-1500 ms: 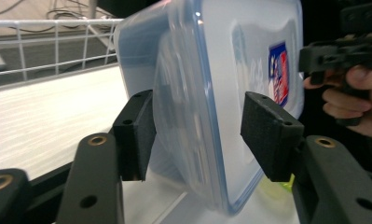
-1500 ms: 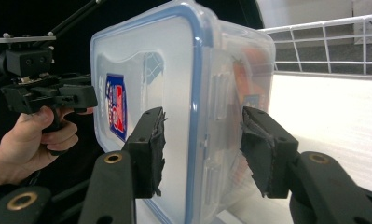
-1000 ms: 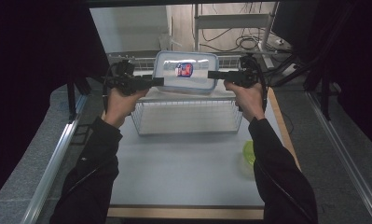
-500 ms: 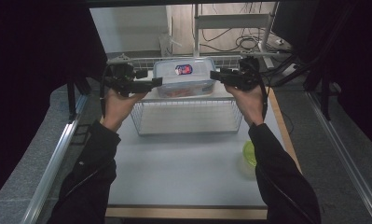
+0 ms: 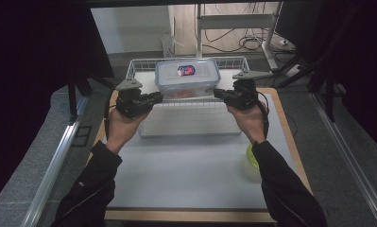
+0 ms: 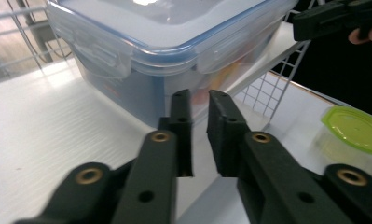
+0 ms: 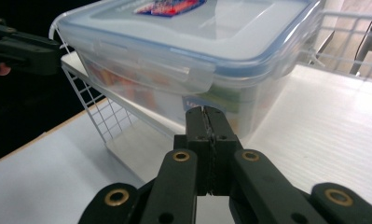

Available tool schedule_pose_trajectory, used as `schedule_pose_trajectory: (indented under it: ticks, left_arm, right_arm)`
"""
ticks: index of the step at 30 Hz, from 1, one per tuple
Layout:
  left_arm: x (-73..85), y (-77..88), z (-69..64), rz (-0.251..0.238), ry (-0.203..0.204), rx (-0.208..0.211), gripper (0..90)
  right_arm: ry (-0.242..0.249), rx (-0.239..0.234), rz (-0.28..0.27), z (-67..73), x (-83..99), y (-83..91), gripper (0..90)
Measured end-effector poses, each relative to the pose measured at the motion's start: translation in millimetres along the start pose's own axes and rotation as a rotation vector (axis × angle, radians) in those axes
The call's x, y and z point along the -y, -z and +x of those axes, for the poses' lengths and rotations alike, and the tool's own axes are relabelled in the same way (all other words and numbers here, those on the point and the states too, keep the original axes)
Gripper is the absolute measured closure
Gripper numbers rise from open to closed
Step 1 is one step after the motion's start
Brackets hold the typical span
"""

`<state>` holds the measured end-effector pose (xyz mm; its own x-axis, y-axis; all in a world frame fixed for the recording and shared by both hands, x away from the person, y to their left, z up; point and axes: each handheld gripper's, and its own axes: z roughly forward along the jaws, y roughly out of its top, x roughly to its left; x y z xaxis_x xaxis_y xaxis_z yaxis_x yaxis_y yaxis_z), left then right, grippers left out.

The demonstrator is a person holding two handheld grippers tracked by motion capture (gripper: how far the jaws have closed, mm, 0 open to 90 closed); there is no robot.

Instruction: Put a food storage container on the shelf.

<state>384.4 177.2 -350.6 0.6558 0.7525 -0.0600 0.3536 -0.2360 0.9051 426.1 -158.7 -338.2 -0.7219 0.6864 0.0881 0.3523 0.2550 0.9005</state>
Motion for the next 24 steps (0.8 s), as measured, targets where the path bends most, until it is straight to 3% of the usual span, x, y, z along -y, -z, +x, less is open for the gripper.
schedule_pose_trajectory:
  ticks: [3, 10, 19, 24]
  left_arm:
    - [-2.1, -9.4, 3.4, 0.001, 0.021, -0.011, 86.1]
    - [-6.9, -22.4, 12.0, 0.012, 0.054, -0.043, 86.2]
    - [-14.6, -32.5, 18.6, 0.029, 0.050, -0.073, 87.4]
    - [-18.3, -35.2, 20.0, 0.036, 0.044, -0.066, 88.2]
  right_arm:
    - [0.011, 0.007, 0.018, 0.6, -0.5, -7.4, 89.4]
    - [0.004, 0.034, 0.020, -3.9, -2.7, -18.3, 89.4]
    - [-0.059, 0.036, 0.007, -12.8, -5.6, -23.6, 89.3]
    - [-0.087, 0.027, 0.005, -16.9, -7.4, -26.1, 89.4]
